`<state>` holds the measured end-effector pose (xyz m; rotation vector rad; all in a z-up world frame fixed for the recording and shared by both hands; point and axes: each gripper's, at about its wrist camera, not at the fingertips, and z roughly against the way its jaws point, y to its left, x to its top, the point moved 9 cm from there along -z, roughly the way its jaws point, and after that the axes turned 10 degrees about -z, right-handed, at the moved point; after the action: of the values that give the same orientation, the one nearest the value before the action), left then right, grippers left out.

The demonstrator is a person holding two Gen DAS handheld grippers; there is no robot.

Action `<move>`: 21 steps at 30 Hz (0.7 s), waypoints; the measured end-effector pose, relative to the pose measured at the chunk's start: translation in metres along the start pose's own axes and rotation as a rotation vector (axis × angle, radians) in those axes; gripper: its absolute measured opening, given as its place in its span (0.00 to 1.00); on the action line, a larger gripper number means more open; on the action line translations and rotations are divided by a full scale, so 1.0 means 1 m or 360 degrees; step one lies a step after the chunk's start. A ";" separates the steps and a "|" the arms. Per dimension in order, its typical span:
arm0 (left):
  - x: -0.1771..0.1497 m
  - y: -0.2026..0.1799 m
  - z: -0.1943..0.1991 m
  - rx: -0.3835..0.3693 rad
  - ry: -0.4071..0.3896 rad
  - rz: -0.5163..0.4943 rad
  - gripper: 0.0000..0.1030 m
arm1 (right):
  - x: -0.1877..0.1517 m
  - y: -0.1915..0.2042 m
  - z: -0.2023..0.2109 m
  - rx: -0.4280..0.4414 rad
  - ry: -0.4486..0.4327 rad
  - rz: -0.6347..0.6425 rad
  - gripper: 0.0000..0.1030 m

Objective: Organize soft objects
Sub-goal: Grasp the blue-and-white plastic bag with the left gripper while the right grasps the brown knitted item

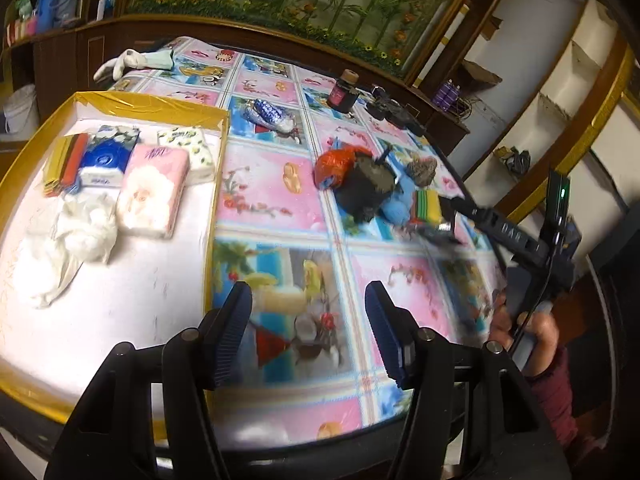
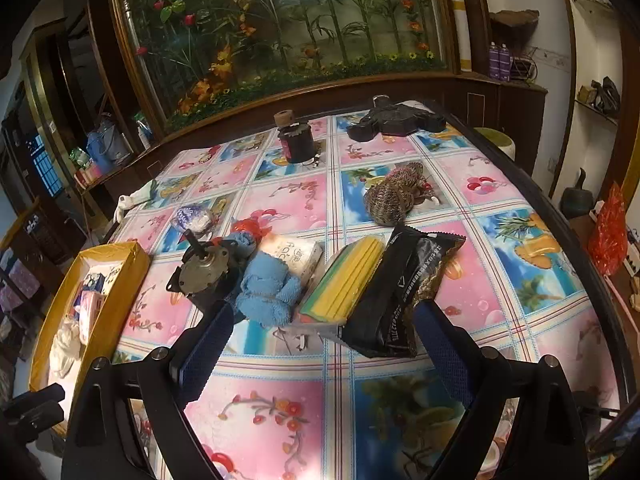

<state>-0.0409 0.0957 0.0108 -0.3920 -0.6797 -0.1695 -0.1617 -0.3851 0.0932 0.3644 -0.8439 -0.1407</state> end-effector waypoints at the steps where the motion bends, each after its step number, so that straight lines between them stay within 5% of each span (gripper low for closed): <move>1: 0.014 0.003 -0.002 -0.0008 -0.0015 0.0019 0.56 | 0.003 -0.001 -0.004 0.0009 0.0003 -0.0020 0.90; 6: 0.091 0.015 -0.040 0.0078 -0.0068 0.0025 0.66 | 0.020 -0.008 -0.017 0.0049 -0.0020 -0.0076 0.90; 12: 0.158 0.047 -0.132 0.0092 0.0050 0.0200 0.66 | 0.041 -0.023 -0.035 0.0060 -0.0007 -0.0180 0.90; 21: 0.180 0.094 -0.217 0.0479 0.0258 0.0224 0.66 | 0.081 -0.062 -0.063 0.0107 0.0037 -0.0529 0.90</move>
<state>0.2490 0.0891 -0.0560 -0.1340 -0.5060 0.0354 -0.0595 -0.4480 0.0886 0.5674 -0.7617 -0.4167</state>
